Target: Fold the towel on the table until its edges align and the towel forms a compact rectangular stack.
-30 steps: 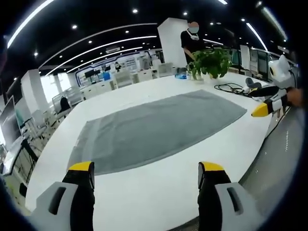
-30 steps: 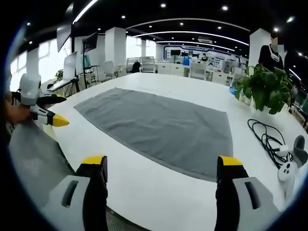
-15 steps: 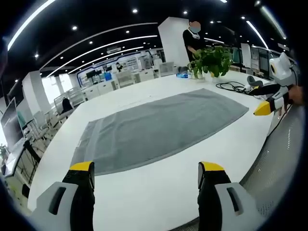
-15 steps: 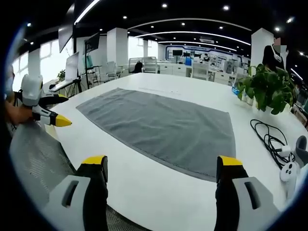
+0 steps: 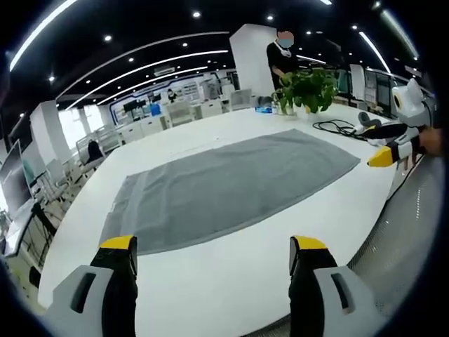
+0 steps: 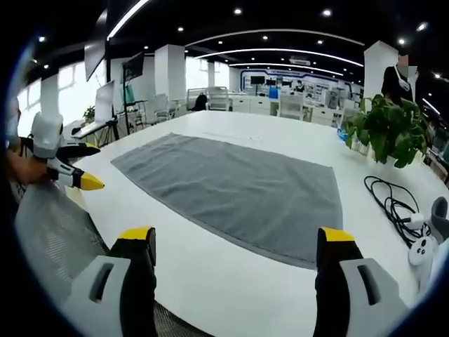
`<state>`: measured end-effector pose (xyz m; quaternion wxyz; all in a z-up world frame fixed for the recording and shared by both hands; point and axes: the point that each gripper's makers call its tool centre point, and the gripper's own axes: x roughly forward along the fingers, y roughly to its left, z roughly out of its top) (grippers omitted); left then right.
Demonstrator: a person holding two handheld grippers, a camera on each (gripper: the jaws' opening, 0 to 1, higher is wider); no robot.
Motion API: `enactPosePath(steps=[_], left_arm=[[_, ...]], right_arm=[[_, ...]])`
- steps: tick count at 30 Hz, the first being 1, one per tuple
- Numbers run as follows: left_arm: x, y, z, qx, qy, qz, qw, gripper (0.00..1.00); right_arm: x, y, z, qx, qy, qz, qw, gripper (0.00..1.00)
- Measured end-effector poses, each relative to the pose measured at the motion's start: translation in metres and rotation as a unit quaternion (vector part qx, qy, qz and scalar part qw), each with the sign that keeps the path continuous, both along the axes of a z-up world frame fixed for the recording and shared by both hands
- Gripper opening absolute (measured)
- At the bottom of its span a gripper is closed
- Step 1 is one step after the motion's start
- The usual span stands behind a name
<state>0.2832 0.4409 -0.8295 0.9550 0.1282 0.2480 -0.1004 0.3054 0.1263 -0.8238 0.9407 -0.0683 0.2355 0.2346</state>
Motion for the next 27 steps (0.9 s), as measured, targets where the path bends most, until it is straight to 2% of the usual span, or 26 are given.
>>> enactPosePath(steps=[2, 7, 12, 17, 24, 27], left_arm=[[0.000, -0.001, 0.001, -0.002, 0.006, -0.005, 1.0000, 0.92], [0.003, -0.001, 0.008, -0.011, 0.013, 0.001, 0.9999, 0.92], [0.008, -0.021, 0.023, -0.009, 0.013, -0.031, 0.9994, 0.90], [0.016, -0.043, 0.035, -0.022, 0.011, -0.065, 0.9976, 0.86], [0.028, -0.074, 0.050, -0.025, 0.012, -0.110, 0.9936, 0.86], [0.028, -0.087, 0.056, -0.027, 0.012, -0.126, 0.9916, 0.86]], right_arm=[[-0.001, 0.002, 0.001, -0.007, -0.004, 0.011, 0.9999, 0.96], [0.002, 0.003, 0.008, 0.003, -0.003, 0.016, 0.9999, 0.96], [0.014, -0.004, 0.022, 0.006, -0.008, 0.020, 0.9998, 0.94], [0.024, -0.012, 0.035, 0.003, -0.012, 0.031, 0.9995, 0.92], [0.036, -0.027, 0.053, 0.003, -0.020, 0.043, 0.9989, 0.92], [0.037, -0.030, 0.063, 0.004, -0.024, 0.060, 0.9979, 0.88]])
